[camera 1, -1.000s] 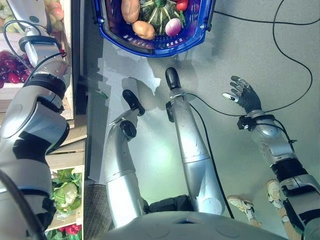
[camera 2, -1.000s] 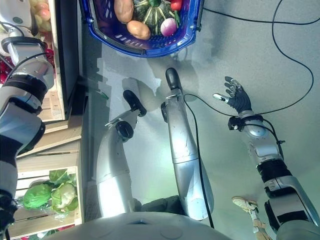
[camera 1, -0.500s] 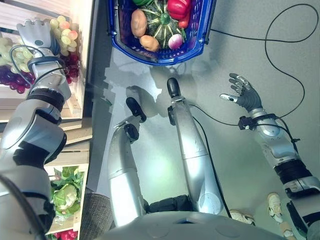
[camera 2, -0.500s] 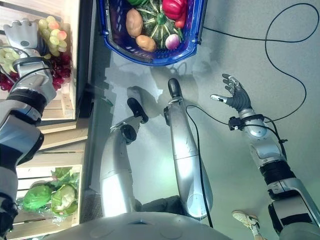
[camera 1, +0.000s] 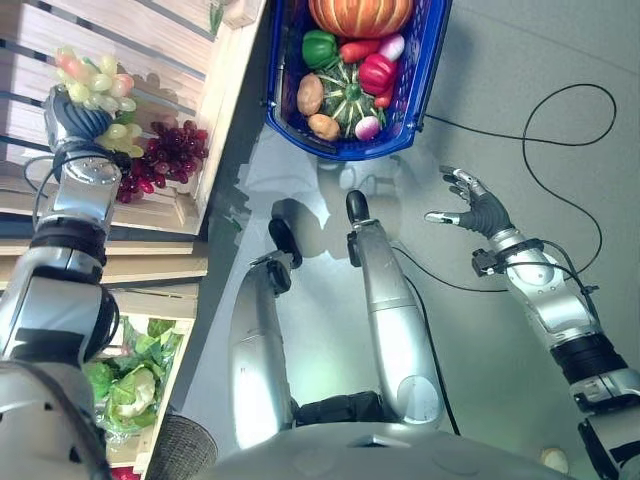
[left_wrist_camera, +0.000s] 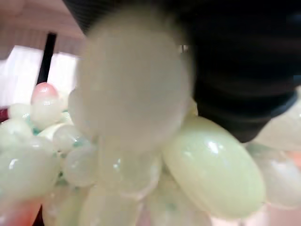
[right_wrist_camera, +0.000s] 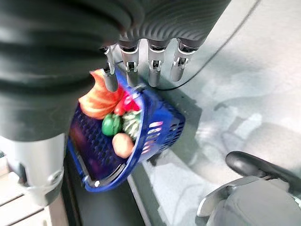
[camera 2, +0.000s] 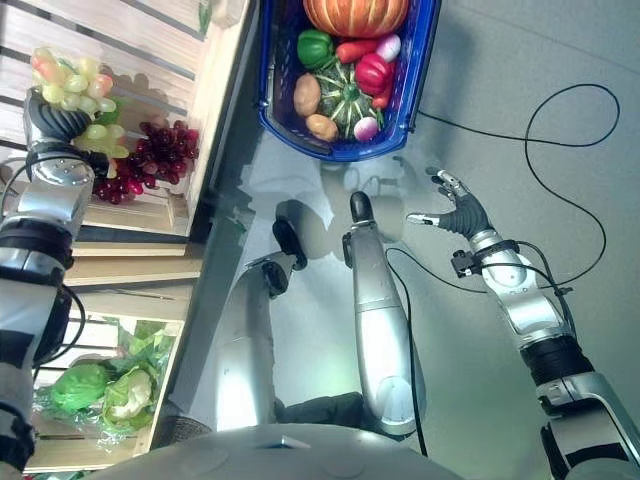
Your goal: Pick up fruits and vegetables into the basket
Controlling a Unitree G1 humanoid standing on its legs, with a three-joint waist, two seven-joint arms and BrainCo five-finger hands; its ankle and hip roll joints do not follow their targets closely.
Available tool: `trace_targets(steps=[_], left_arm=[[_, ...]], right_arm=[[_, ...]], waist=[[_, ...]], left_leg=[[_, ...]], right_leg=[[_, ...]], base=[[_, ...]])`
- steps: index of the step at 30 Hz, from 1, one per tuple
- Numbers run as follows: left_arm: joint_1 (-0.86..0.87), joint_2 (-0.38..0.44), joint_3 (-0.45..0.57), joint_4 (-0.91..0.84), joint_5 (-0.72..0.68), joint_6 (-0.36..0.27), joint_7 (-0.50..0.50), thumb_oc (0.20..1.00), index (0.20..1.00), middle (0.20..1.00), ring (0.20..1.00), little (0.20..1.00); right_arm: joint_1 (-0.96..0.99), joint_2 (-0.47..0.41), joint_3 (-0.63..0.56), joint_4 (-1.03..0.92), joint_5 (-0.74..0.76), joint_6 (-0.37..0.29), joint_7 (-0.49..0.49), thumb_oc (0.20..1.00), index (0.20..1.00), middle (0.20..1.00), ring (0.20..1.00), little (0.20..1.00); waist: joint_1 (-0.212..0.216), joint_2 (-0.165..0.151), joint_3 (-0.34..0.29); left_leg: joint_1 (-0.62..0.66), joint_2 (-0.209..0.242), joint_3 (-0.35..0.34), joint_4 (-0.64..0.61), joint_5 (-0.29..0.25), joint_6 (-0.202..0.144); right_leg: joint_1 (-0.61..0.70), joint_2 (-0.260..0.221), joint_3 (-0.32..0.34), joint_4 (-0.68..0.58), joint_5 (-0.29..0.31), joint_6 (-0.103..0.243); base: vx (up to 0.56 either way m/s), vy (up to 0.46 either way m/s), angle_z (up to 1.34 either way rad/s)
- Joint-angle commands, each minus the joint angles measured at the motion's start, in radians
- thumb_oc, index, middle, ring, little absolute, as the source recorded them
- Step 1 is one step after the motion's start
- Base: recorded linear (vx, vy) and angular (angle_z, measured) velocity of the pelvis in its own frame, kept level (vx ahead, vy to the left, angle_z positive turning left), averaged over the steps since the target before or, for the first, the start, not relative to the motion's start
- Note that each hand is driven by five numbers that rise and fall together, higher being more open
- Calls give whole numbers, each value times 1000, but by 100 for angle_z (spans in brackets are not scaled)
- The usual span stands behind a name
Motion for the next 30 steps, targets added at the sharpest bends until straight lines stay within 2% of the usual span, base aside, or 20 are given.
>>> trace_targets(steps=[1,2,3,8,10,13,14,18,21,25,30], left_arm=[[72,29,87,-116,-77,-130,16,200,200,200,200,200],[80,23,90,-134,-83,-143,14,200,200,200,200,200],[102,10,98,-192,-70,-206,9,200,200,200,200,200],[137,-23,106,-367,-64,-273,-19,200,200,200,200,200],[148,-46,107,-442,-78,-319,-74,200,200,200,200,200],[157,-74,102,-522,-115,-348,-145,200,200,200,200,200],[149,-92,98,-553,-132,-363,-175,200,200,200,200,200],[148,-150,82,-649,-180,-398,-275,200,200,200,200,200],[130,-197,45,-735,-200,-400,-338,200,200,200,200,200],[111,-226,13,-786,-203,-388,-362,200,200,200,200,200],[86,-251,-30,-827,-162,-392,-365,200,200,200,200,200]], right_arm=[[42,17,-11,-98,-83,4,-1,1000,1000,1000,1000,1000],[39,17,-7,-103,-102,10,1,1000,1000,1000,1000,1000],[28,16,5,-119,-160,19,-8,1000,1000,1000,1000,1000],[-65,13,63,-153,-222,83,4,1000,1000,1000,1000,1000],[-147,34,110,-167,-257,95,-4,1000,1000,1000,1000,1000],[-250,70,171,-177,-304,132,-40,1000,1000,1000,1000,1000],[-302,86,192,-185,-312,164,-54,1000,1000,1000,1000,1000],[-425,146,258,-175,-315,230,-100,1000,1000,1000,1000,1000],[-506,205,309,-158,-303,276,-156,1000,1000,1000,1000,1000],[-543,248,332,-144,-280,299,-228,1000,1000,1000,1000,1000],[-565,294,344,-116,-240,286,-332,1000,1000,1000,1000,1000]], waist=[[16,-11,-42],[19,-11,-42],[30,-12,-42],[64,-10,-42],[84,-11,-42],[103,-10,-42],[113,-8,-42],[142,0,-42],[166,7,-42],[178,7,-42],[188,6,-42]], left_leg=[[61,-54,65,-62,-54,35],[64,-55,65,-63,-55,36],[73,-57,61,-67,-57,39],[108,-71,45,-74,-64,47],[121,-76,37,-69,-68,50],[134,-87,23,-66,-73,54],[120,-88,29,-78,-42,61],[141,-102,16,-86,-40,68],[153,-114,3,-88,-44,73],[161,-122,-6,-93,-46,78],[167,-128,-11,-99,-49,83]], right_leg=[[69,20,-23,-54,-36,53],[73,20,-25,-56,-36,54],[85,17,-30,-59,-37,54],[133,10,-44,-72,-40,52],[153,5,-53,-72,-43,50],[171,4,-59,-71,-45,47],[159,1,-66,-85,-16,39],[185,-7,-79,-95,-16,34],[200,-15,-91,-98,-19,31],[211,-18,-99,-103,-19,30],[218,-20,-107,-111,-18,32]], base=[[3,-20,8],[-6,-26,9],[-5,-27,9],[2,-47,9],[10,-66,20],[-17,-43,11],[-81,-41,6],[-24,-30,6],[-13,-39,4],[-13,-35,11],[-11,-31,3]])
